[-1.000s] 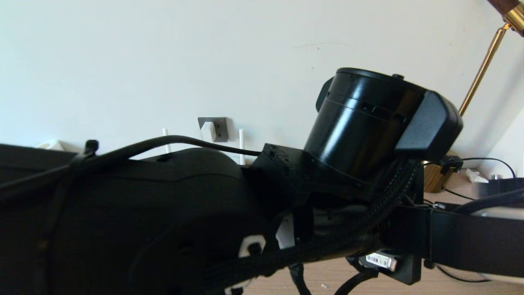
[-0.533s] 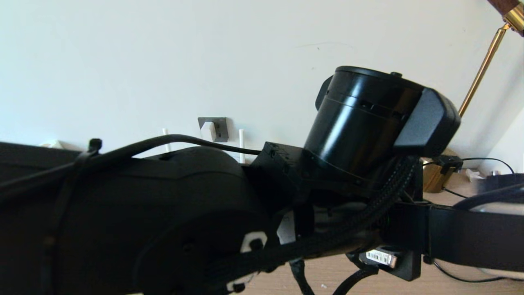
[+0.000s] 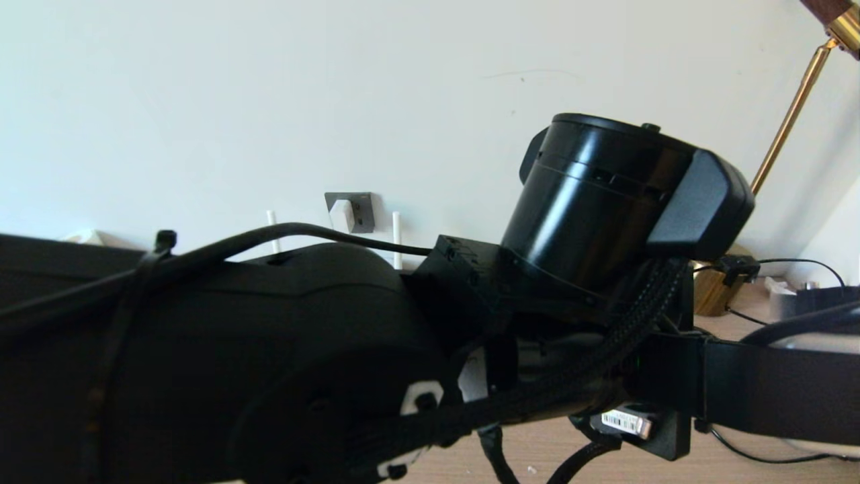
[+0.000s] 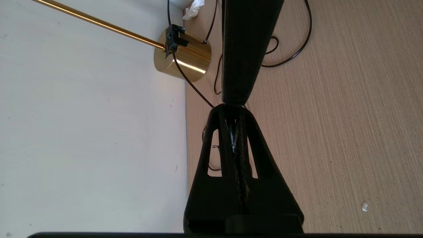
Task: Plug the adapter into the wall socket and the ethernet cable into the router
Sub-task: Hand it to the other hand
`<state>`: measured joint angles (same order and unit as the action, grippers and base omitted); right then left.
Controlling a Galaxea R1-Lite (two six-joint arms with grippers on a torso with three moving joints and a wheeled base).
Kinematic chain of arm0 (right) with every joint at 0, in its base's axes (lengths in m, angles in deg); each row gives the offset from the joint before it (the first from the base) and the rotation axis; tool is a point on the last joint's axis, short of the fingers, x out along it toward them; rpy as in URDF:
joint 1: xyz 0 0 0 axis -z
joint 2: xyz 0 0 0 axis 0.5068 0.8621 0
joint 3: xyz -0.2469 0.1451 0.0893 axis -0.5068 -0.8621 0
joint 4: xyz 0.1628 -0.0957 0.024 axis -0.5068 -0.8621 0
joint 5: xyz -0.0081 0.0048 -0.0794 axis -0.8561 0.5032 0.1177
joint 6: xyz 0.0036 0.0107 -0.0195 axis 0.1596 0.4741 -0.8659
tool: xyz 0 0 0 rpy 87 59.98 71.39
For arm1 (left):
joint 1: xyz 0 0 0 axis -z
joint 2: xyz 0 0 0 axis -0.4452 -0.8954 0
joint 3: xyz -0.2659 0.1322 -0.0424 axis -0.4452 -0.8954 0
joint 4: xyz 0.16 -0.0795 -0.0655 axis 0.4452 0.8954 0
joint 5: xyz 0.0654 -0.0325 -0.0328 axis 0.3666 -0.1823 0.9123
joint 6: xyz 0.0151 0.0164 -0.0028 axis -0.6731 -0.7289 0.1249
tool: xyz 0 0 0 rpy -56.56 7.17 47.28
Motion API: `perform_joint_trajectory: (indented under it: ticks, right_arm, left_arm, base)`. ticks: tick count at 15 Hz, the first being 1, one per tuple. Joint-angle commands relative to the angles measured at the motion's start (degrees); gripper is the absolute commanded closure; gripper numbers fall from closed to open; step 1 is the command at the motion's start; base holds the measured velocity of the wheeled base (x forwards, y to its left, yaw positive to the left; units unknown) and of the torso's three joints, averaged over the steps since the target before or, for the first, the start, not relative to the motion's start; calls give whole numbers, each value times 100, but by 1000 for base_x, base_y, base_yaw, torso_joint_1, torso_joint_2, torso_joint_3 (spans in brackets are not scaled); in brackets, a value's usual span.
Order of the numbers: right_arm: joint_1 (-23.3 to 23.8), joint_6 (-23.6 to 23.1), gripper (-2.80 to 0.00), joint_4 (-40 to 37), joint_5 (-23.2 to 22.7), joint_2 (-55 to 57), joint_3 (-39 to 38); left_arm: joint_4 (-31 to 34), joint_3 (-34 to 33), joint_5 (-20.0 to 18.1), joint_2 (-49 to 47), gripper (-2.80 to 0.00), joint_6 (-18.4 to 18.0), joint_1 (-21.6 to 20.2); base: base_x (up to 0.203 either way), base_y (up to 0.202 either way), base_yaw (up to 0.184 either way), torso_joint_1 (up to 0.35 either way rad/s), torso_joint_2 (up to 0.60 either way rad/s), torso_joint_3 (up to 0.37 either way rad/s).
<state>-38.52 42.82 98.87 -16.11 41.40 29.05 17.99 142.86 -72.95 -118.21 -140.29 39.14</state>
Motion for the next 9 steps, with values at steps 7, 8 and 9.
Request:
perform_joint_trajectory:
  ticks: [7,8,9]
  right_arm:
    - [-54,7,0,14,-19,-52,-17]
    - [-54,16,0,14,-19,-70,-17]
    - [-54,16,0,14,-19,-70,-17]
  left_arm:
    - [-33,-62,-9,5,0,83,-1]
    - [-33,-68,-9,5,0,175,7]
    - [-33,-83,-7,7,0,249,17]
  base:
    - [0,0,0,0,0,0]
    - [0,0,0,0,0,0]
    - [0,0,0,0,0,0]
